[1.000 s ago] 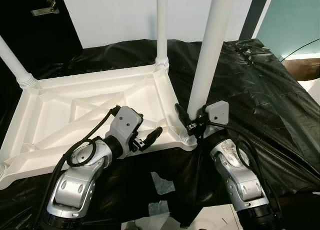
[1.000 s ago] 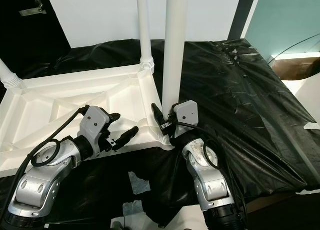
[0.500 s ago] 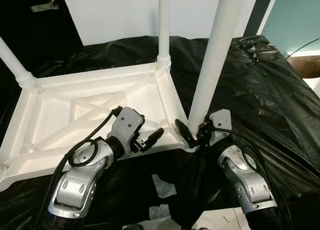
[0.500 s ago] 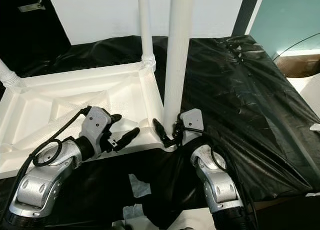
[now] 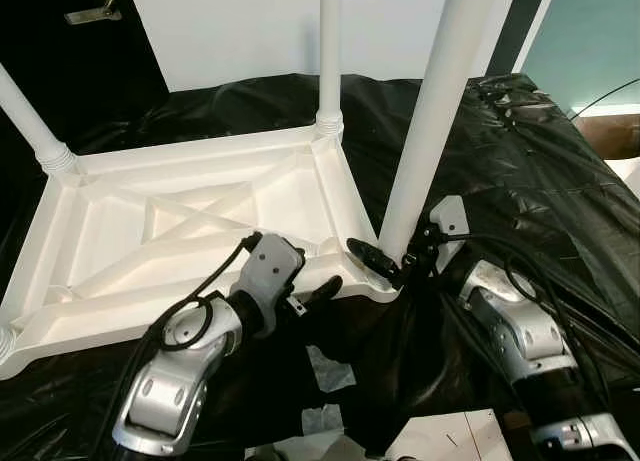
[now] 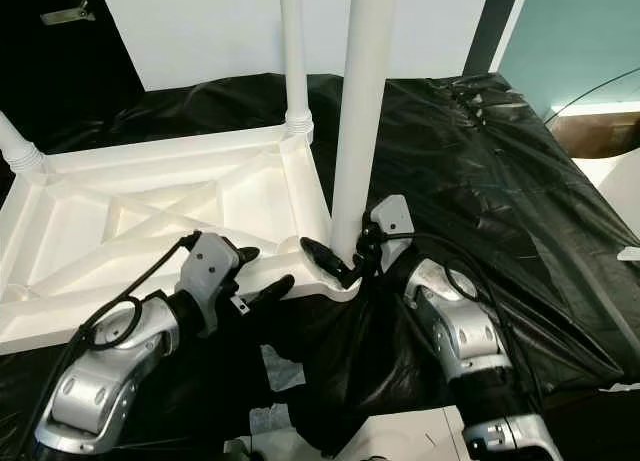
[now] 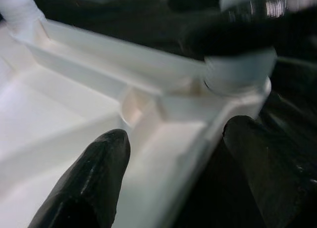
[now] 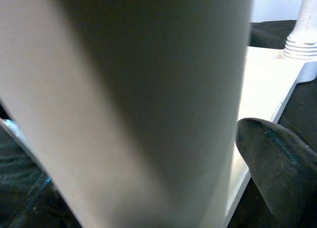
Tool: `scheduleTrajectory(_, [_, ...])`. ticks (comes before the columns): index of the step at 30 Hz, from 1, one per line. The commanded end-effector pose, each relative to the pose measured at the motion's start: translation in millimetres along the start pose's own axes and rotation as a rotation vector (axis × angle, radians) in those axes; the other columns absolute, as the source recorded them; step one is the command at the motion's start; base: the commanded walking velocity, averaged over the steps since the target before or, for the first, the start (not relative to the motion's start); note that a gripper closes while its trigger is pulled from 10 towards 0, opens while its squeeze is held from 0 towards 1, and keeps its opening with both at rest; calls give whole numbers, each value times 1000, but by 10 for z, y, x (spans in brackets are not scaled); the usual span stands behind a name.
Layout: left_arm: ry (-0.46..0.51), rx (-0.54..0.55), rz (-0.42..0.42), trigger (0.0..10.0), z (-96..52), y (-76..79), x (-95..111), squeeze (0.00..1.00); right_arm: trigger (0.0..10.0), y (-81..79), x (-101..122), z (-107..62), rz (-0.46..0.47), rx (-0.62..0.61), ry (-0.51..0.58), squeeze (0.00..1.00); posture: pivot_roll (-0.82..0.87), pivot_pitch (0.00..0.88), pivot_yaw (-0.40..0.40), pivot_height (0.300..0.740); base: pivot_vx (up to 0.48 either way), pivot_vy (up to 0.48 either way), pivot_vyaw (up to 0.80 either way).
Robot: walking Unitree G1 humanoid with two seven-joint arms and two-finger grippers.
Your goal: Building children table
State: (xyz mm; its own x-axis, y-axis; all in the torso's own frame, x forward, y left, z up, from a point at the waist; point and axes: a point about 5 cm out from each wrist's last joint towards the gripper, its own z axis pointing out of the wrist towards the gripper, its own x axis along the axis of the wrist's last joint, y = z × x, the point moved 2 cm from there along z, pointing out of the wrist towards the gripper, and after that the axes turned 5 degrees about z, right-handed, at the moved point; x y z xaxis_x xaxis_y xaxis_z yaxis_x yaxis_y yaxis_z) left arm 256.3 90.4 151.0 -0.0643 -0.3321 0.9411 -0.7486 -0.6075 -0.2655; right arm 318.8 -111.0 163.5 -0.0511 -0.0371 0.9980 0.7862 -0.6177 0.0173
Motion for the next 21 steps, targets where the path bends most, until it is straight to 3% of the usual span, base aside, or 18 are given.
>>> scheduleTrajectory(1, [-29,110,0,10000,5,-38,-78,0,10000,-20,-31,19,-1,42,-15,0,129,73,0,740,0,0,0])
scheduleTrajectory(7, [-17,207,-90,10000,89,4,-141,0,10000,44,-42,50,-30,130,-61,0,116,66,2,740,0,0,0])
scheduleTrajectory(11, [-12,229,-65,10000,117,22,-112,0,9137,67,-42,76,-42,169,-74,0,114,60,1,740,0,0,0])
scheduleTrajectory(12, [-12,234,-56,10000,124,25,-102,0,4863,69,-41,86,-53,176,-76,0,114,60,1,740,0,0,0])
scheduleTrajectory(13, [-15,237,-57,10000,133,30,-101,0,2039,69,-40,103,-54,186,-76,0,114,60,1,740,0,0,0])
scheduleTrajectory(14, [-14,245,-48,10000,140,27,-95,0,0,63,-42,120,-54,195,-75,0,118,54,-5,740,0,0,0])
scheduleTrajectory(21, [-4,245,-42,10000,153,40,-90,0,0,23,-85,144,-31,207,-72,0,125,50,-13,740,0,0,0])
